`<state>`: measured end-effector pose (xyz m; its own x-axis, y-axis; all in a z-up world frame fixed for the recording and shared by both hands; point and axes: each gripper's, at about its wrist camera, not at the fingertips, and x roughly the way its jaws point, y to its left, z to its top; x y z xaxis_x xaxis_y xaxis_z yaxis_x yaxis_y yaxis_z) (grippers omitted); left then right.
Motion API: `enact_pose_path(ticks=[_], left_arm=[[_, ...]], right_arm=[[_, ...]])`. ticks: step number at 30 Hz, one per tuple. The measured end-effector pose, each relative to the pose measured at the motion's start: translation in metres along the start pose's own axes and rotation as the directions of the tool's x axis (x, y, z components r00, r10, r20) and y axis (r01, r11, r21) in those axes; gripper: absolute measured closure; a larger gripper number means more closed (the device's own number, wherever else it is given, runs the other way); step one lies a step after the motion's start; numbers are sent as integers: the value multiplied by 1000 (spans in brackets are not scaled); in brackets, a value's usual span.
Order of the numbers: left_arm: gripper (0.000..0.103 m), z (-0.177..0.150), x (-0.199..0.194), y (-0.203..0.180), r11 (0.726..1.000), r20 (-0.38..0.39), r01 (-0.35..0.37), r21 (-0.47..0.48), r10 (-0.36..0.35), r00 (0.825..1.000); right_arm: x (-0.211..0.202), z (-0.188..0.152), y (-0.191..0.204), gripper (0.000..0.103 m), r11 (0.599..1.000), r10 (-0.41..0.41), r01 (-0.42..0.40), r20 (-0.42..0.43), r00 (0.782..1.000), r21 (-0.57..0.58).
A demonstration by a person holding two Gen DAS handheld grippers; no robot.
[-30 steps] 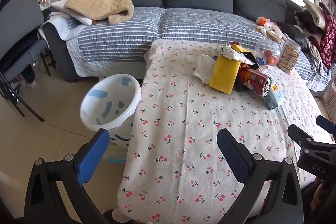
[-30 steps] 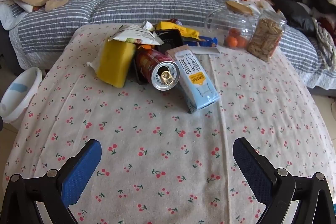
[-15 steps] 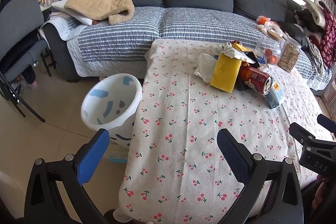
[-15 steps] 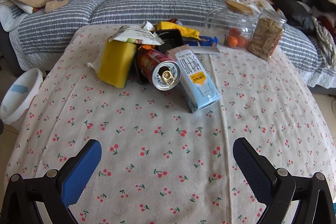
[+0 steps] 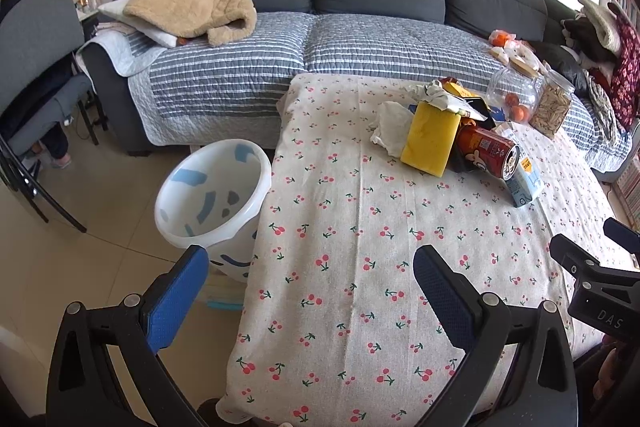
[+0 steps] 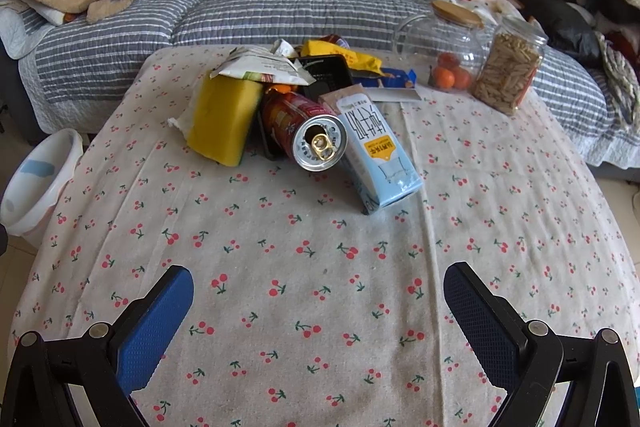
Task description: Collect trash
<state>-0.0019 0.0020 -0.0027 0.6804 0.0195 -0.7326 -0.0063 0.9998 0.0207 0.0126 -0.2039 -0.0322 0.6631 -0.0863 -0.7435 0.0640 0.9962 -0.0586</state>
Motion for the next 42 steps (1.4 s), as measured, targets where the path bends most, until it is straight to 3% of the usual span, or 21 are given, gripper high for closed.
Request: enact_pose_path(ticks=[42], left_arm=[[0,0,-2,0,1000,-1,5,1,-5,1000]], right_arm=[[2,-2,2,0,1000,8,-8,-4,1000,2]])
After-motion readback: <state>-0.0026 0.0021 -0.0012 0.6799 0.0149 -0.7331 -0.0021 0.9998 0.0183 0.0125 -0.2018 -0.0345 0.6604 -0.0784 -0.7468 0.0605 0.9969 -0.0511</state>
